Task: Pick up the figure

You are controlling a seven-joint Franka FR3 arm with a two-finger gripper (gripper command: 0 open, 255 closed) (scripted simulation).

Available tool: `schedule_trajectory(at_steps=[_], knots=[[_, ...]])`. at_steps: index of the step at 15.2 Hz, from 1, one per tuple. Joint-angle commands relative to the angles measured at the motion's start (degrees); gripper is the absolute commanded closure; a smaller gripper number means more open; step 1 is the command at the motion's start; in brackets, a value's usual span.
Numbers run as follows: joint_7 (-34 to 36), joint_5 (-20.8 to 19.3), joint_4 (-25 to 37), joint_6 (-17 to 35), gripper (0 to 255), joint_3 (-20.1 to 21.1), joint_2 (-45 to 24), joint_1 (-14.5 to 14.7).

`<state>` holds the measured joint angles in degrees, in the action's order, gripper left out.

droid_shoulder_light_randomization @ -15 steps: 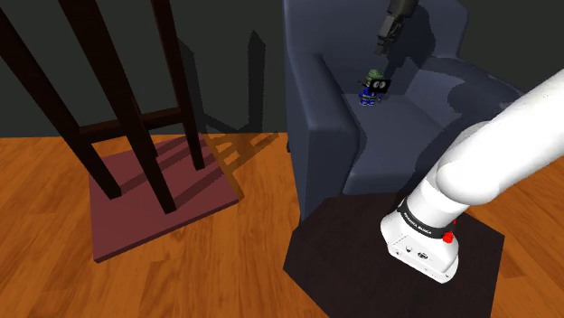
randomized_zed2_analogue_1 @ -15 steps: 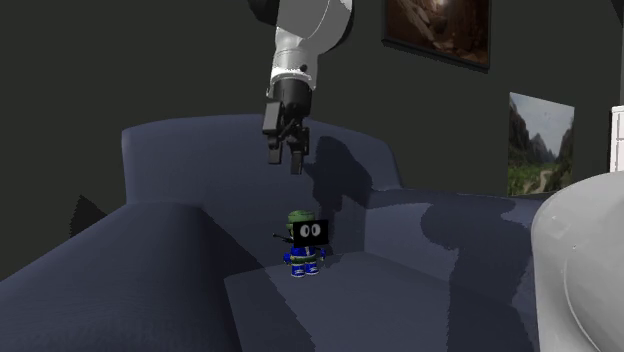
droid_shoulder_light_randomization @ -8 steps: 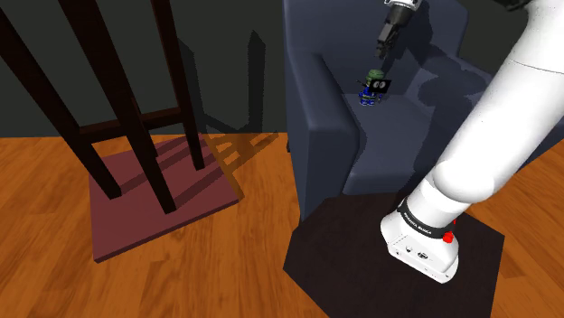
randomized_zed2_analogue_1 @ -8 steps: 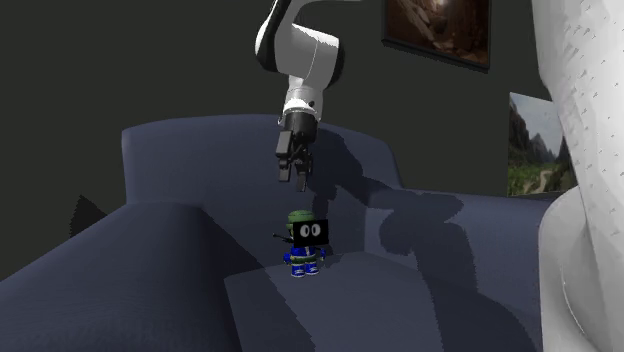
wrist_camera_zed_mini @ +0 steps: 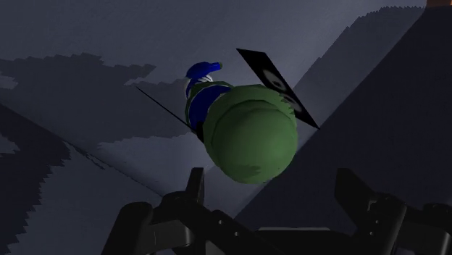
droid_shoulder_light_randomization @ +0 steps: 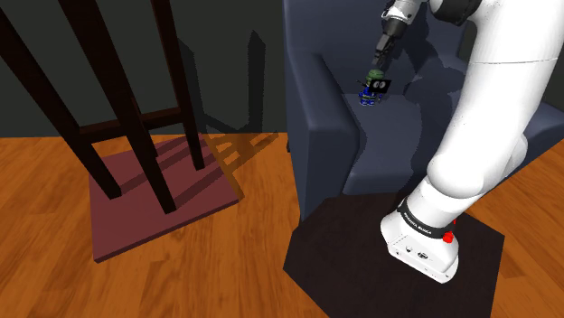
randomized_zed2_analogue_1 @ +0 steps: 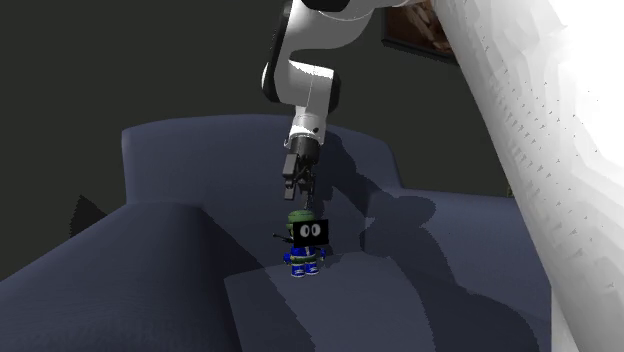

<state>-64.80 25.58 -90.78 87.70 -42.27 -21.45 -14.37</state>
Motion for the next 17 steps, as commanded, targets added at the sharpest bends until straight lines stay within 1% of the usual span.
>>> schedule_trajectory(at_steps=[1, 5, 6, 15, 17], knots=[[-0.5, 0.4, -1.1, 1.3, 0, 0.2, -0.5, 0.0], [-1.0, 0.7, -2.5, 3.0, 0, 0.3, -0.9, 0.1], [-1.0, 0.7, -2.4, 2.9, 255, 0.3, -1.0, 0.1], [-1.0, 0.7, -2.5, 3.0, 255, 0.3, -0.9, 0.1], [-0.6, 0.4, -1.4, 1.7, 255, 0.2, -0.6, 0.0]])
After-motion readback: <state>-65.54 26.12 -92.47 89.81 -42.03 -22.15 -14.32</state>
